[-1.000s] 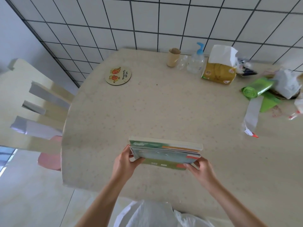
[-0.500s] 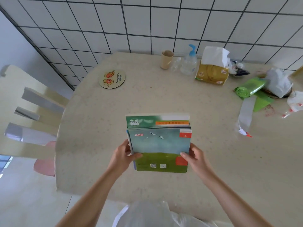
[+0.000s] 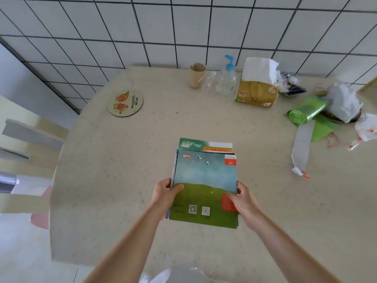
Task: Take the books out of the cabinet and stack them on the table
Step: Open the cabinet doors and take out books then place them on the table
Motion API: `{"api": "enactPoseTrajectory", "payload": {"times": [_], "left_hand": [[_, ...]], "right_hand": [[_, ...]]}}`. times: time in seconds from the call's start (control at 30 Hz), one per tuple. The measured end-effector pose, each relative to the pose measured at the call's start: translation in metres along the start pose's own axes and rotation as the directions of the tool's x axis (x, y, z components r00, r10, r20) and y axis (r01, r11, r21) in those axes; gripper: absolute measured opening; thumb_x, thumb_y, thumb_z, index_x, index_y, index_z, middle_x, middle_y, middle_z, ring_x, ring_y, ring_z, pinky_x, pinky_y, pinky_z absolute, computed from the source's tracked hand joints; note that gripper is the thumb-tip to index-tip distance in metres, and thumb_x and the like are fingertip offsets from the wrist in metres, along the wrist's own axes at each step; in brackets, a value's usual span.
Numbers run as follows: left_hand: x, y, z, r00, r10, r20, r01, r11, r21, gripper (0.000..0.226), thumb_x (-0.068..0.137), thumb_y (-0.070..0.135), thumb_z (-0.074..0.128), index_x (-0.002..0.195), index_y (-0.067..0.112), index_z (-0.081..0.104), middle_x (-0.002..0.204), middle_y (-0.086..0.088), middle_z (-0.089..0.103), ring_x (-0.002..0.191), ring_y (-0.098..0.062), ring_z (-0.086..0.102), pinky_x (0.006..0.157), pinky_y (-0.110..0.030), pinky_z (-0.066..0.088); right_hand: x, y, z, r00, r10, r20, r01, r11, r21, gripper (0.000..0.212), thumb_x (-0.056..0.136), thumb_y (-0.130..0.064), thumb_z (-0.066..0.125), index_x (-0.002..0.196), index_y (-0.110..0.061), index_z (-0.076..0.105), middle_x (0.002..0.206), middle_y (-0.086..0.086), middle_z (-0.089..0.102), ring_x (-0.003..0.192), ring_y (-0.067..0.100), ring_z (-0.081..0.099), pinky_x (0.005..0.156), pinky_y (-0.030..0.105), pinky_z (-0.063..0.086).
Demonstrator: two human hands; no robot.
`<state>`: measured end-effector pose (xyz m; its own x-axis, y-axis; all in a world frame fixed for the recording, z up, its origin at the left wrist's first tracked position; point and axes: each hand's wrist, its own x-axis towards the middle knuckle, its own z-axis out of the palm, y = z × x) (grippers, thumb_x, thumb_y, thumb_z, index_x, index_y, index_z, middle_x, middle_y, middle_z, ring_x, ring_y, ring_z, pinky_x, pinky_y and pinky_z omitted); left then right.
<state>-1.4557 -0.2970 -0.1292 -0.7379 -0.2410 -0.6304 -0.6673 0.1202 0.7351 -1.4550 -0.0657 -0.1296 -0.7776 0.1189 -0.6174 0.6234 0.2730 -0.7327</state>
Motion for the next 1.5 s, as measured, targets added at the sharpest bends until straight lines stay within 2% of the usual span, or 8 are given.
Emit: {"api": "enactPoseTrajectory", "payload": {"times": [0.1,0.2,0.33,0.47,0.8,1.03,1.17,1.5], "left_hand": [[0.005,-0.001,0.005,0.998,-0.017,-0.056,0.019,0.999,0.035,0.003,0.089,0.017,0.068,0.09,0.019,0.069,0.088,-0.002,0.073,0.072,-0.016,0.066,0.062,-0.026,0.051],[0.005,-0.008,0.008,0.997,0.025,-0.069,-0.016,0.991,0.13,0.009,0.091,0.022,0.064,0.1,0.022,0.067,0.096,0.001,0.072,0.083,-0.016,0.067,0.066,-0.029,0.052],[-0.001,-0.021,0.016,0.985,0.162,-0.062,-0.139,0.951,0.277,0.061,0.09,0.024,0.064,0.145,0.031,0.037,0.127,0.011,0.053,0.11,-0.013,0.055,0.095,-0.037,0.048],[-0.004,-0.024,0.02,0.977,0.199,-0.073,-0.158,0.913,0.377,0.078,0.087,0.03,0.065,0.149,0.042,0.02,0.13,0.01,0.049,0.118,-0.018,0.047,0.101,-0.045,0.044],[-0.006,-0.014,0.02,0.982,0.176,-0.061,-0.136,0.9,0.414,0.075,0.087,0.017,0.06,0.15,0.037,0.025,0.137,0.002,0.047,0.122,-0.02,0.049,0.097,-0.035,0.044],[-0.015,-0.007,0.005,0.974,0.214,-0.067,-0.17,0.899,0.403,0.057,0.089,0.014,0.053,0.142,0.034,0.04,0.131,0.005,0.052,0.115,-0.019,0.052,0.088,-0.031,0.041],[-0.018,-0.009,-0.007,0.963,0.222,-0.156,-0.137,0.894,0.426,0.048,0.089,0.019,0.057,0.136,0.027,0.048,0.127,0.002,0.058,0.11,-0.022,0.056,0.088,-0.034,0.044],[-0.043,-0.011,0.002,0.896,0.442,0.049,-0.398,0.749,0.53,0.035,0.088,0.013,0.058,0.122,0.022,0.058,0.096,0.012,0.063,0.101,-0.017,0.059,0.081,-0.025,0.039]], "right_hand": [[-0.001,0.0,0.003,0.999,-0.034,0.027,0.034,0.999,-0.02,0.063,0.088,0.001,0.055,0.132,-0.039,0.035,0.116,-0.003,0.056,0.101,0.013,0.06,0.087,0.038,0.052],[0.002,0.014,0.007,0.991,-0.134,0.016,0.135,0.986,-0.102,0.083,0.082,-0.006,0.06,0.138,-0.053,0.019,0.132,0.001,0.052,0.118,0.021,0.055,0.098,0.048,0.048],[-0.005,0.018,0.01,0.98,-0.199,-0.007,0.194,0.96,-0.203,0.08,0.085,-0.001,0.06,0.149,-0.031,0.021,0.143,0.0,0.044,0.13,0.018,0.044,0.109,0.039,0.037],[-0.005,0.013,0.011,0.985,-0.173,-0.026,0.163,0.961,-0.224,0.08,0.084,-0.003,0.061,0.149,-0.026,0.021,0.132,-0.006,0.053,0.119,0.019,0.055,0.099,0.035,0.044],[0.005,0.022,0.009,0.994,-0.109,0.006,0.107,0.961,-0.256,0.087,0.073,-0.025,0.063,0.147,-0.032,0.02,0.136,-0.001,0.054,0.115,0.021,0.058,0.098,0.045,0.047],[-0.018,0.021,0.008,0.989,-0.147,0.0,0.139,0.937,-0.32,0.07,0.086,-0.012,0.061,0.147,-0.016,0.028,0.134,0.007,0.047,0.12,0.025,0.05,0.097,0.034,0.042],[-0.029,0.028,-0.005,0.992,-0.114,-0.062,0.09,0.947,-0.307,0.062,0.09,-0.015,0.057,0.146,-0.013,0.03,0.141,0.008,0.046,0.125,0.026,0.05,0.1,0.042,0.044],[-0.076,0.044,-0.017,0.942,-0.155,-0.298,0.082,0.967,-0.243,0.042,0.088,-0.001,0.055,0.129,-0.005,0.051,0.123,0.014,0.062,0.109,0.028,0.061,0.087,0.026,0.04]]}}
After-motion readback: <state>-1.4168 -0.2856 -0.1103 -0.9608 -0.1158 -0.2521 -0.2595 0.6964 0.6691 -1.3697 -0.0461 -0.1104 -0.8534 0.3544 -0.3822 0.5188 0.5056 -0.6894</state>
